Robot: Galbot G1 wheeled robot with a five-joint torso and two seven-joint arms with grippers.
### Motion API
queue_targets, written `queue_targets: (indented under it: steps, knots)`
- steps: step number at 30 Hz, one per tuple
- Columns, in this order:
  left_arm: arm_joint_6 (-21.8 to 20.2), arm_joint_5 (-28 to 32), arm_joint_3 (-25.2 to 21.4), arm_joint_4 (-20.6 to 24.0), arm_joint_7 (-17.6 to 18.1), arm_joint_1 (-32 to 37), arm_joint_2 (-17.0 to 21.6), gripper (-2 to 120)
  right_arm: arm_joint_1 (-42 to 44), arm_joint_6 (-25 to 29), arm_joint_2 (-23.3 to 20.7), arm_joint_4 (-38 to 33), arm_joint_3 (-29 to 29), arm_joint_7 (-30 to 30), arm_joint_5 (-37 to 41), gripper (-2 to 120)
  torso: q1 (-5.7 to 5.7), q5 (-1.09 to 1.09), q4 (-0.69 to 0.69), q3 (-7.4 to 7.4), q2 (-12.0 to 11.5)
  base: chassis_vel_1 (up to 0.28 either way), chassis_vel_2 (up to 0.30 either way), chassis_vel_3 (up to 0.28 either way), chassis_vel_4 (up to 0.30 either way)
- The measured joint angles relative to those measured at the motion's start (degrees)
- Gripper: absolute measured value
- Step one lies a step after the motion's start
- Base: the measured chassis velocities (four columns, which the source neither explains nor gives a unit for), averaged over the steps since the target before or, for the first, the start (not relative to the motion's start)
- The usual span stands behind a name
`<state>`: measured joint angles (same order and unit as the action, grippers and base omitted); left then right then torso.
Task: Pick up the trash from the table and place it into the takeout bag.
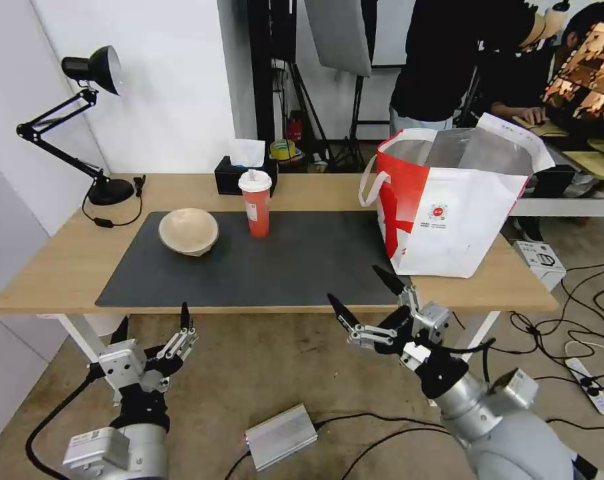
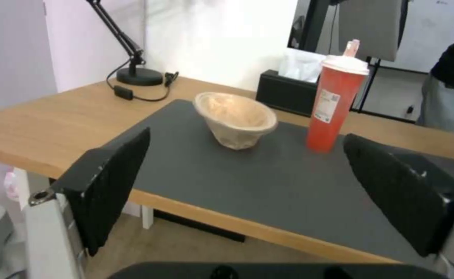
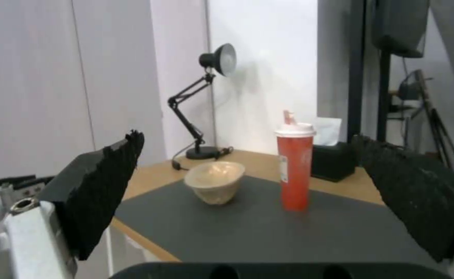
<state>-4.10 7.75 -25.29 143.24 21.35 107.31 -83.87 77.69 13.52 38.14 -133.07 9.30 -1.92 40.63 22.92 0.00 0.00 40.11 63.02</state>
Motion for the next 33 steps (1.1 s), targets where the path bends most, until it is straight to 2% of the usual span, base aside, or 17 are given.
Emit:
queue_targets:
  steps: [11,18,33]
  knots:
    - [0.00,-0.08,-0.64,0.00,0.38,0.07,0.21,100,-17.26,-2.62,-1.05,4.09,-9.96,-1.49,7.49,100,0.00,0.00,0.00,0.00,0.00,0.000,0.000,0.000,0.000]
    - [-0.03,0.02,-0.96,0.00,0.54,0.25,0.31,100,-21.95,-3.46,-0.85,5.72,-13.19,-1.61,9.58,100,0.00,0.00,-0.01,0.00,0.00,0.000,0.000,0.000,0.000]
    - [-0.07,-0.26,-1.63,0.00,0.55,0.34,-0.66,100,-35.99,-6.14,2.93,12.32,-23.42,-4.31,12.45,100,0.00,0.00,0.00,0.00,0.00,0.000,0.000,0.000,0.000]
